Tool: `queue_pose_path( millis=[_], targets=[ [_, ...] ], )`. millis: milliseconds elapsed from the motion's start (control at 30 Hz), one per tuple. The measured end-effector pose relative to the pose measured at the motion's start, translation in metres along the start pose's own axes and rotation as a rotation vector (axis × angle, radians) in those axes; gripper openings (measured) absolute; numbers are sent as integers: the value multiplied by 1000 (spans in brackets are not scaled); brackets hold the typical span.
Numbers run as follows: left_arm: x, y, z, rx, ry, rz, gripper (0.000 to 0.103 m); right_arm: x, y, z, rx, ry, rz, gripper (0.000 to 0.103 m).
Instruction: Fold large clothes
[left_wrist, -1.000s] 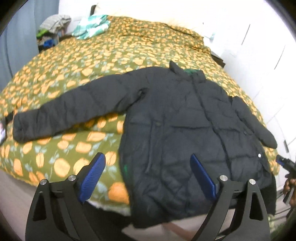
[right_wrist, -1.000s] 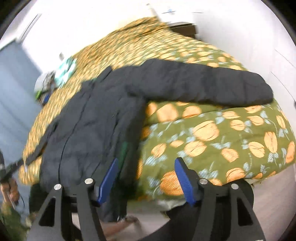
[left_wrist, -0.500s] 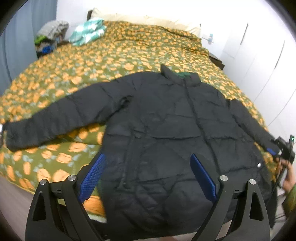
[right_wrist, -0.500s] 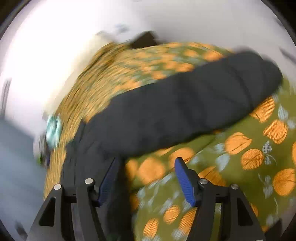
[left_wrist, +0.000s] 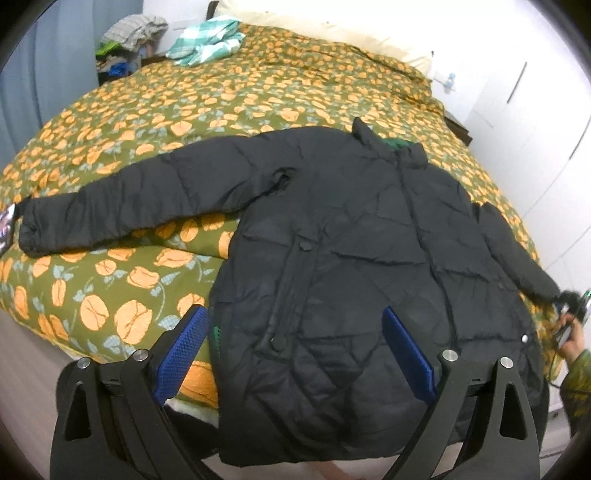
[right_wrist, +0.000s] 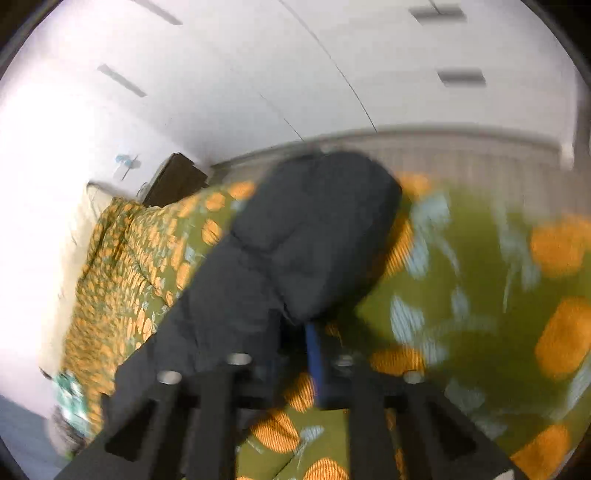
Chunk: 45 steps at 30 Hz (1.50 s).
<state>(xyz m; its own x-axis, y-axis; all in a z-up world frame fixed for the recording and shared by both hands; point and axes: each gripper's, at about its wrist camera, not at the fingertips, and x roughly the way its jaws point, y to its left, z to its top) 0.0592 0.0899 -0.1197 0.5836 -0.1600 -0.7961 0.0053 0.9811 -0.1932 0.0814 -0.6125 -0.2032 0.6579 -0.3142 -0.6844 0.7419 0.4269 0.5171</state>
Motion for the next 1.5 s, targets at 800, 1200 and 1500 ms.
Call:
queue_pose_path(
  millis=[800, 1200, 1500],
  targets=[
    [8, 18, 5, -28, -12, -4, 95, -77, 421, -267, -1177, 147, 610, 7],
    [56, -12, 62, 72, 8, -72, 95, 4, 373, -387, -1256, 460, 516, 7],
    [121, -49, 137, 89, 70, -211, 95, -2, 360, -380, -1173, 599, 579, 66]
  ],
)
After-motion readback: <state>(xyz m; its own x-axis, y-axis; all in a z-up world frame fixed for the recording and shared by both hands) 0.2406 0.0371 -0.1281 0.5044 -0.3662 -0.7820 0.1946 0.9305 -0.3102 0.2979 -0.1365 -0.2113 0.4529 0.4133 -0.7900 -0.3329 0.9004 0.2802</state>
